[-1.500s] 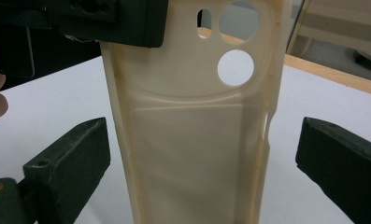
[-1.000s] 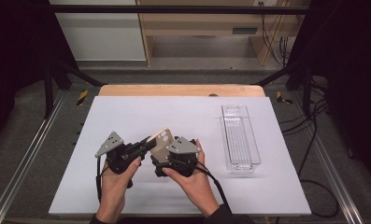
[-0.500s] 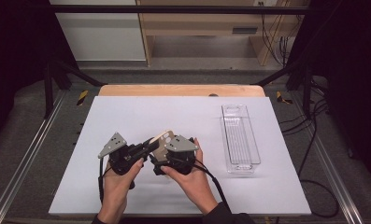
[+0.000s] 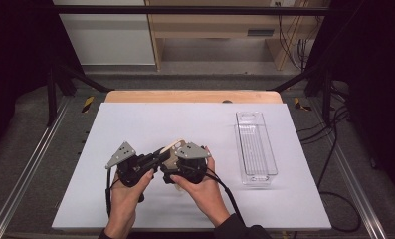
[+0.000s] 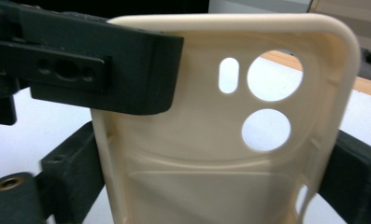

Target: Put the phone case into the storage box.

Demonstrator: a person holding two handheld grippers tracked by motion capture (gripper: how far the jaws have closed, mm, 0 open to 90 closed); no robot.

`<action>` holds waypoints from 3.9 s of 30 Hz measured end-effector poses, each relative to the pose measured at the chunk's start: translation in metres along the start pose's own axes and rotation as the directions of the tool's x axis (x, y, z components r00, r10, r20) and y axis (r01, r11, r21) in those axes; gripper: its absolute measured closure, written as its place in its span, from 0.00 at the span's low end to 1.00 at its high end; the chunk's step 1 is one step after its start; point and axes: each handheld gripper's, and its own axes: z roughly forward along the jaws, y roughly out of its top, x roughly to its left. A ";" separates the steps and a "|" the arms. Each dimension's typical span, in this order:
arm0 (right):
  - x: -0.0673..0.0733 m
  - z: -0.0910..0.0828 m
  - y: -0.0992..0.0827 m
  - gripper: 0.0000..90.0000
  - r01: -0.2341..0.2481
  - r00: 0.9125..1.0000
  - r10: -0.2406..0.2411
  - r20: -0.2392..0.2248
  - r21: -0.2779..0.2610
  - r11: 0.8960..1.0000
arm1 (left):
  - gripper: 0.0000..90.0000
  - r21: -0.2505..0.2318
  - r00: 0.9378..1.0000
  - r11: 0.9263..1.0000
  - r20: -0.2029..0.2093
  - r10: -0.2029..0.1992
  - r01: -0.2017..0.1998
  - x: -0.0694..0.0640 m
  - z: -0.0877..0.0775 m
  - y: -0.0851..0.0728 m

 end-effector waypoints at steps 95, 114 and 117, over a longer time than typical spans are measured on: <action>-0.122 -0.066 0.071 0.13 -0.190 0.951 0.227 0.209 -0.183 0.965 | 0.03 -0.056 0.947 0.988 -0.298 0.121 -0.144 0.075 -0.073 -0.054; -0.145 -0.073 0.084 0.13 -0.195 0.931 0.250 0.265 -0.217 0.957 | 0.03 -0.054 0.948 0.988 -0.294 0.120 -0.141 0.076 -0.072 -0.055; -0.149 -0.074 0.085 0.13 -0.198 0.927 0.256 0.275 -0.221 0.955 | 0.03 -0.053 0.949 0.988 -0.292 0.121 -0.143 0.076 -0.072 -0.055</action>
